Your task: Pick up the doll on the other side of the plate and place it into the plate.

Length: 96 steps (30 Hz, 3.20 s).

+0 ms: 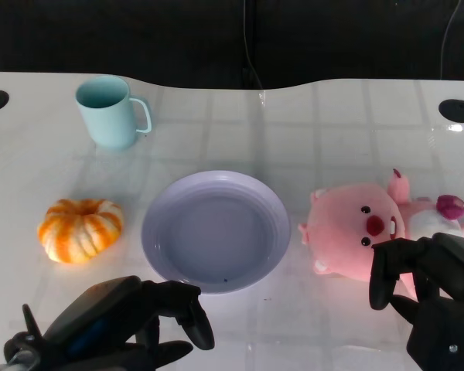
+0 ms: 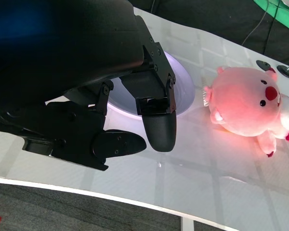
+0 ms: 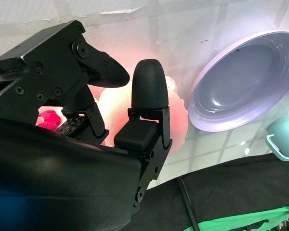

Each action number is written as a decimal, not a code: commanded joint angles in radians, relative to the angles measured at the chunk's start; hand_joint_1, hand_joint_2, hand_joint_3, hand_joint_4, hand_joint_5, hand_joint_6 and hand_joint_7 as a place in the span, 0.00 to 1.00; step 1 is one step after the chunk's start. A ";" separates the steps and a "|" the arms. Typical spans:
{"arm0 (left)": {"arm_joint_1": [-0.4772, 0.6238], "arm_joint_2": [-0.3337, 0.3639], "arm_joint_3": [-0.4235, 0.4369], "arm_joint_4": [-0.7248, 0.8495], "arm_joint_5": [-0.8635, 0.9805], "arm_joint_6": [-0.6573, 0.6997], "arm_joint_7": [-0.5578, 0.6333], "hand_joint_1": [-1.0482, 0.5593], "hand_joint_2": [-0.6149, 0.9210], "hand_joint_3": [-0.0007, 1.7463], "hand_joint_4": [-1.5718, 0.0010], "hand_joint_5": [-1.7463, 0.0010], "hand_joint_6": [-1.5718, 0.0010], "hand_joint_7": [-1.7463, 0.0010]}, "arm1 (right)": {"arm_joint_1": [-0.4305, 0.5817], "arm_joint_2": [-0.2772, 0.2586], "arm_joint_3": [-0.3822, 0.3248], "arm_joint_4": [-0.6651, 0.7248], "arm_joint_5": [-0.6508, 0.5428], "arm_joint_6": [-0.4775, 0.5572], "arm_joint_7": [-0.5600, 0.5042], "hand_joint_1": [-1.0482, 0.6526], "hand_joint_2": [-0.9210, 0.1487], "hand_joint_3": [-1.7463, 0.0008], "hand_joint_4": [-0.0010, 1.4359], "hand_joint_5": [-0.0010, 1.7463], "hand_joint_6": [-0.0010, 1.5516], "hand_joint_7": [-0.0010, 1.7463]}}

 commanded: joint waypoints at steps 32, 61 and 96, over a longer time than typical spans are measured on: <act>-0.001 0.015 0.010 0.002 -0.001 0.000 -0.010 0.56 0.93 0.29 0.58 0.04 0.52 0.42 | -0.003 0.008 -0.029 0.001 0.017 0.002 -0.032 0.58 0.39 0.44 0.54 0.87 0.54 0.56; -0.002 0.018 0.003 -0.010 0.005 0.024 -0.015 0.55 0.96 0.24 0.58 0.06 0.52 0.44 | -0.019 0.003 -0.075 0.021 -0.221 -0.025 -0.235 0.29 0.01 1.00 0.00 0.20 0.11 0.00; 0.037 0.024 -0.005 -0.075 0.058 0.032 -0.003 0.55 0.98 0.20 0.57 0.08 0.51 0.44 | -0.531 0.099 0.204 0.859 -0.306 0.179 -0.143 0.26 0.00 0.96 0.22 0.09 0.30 0.02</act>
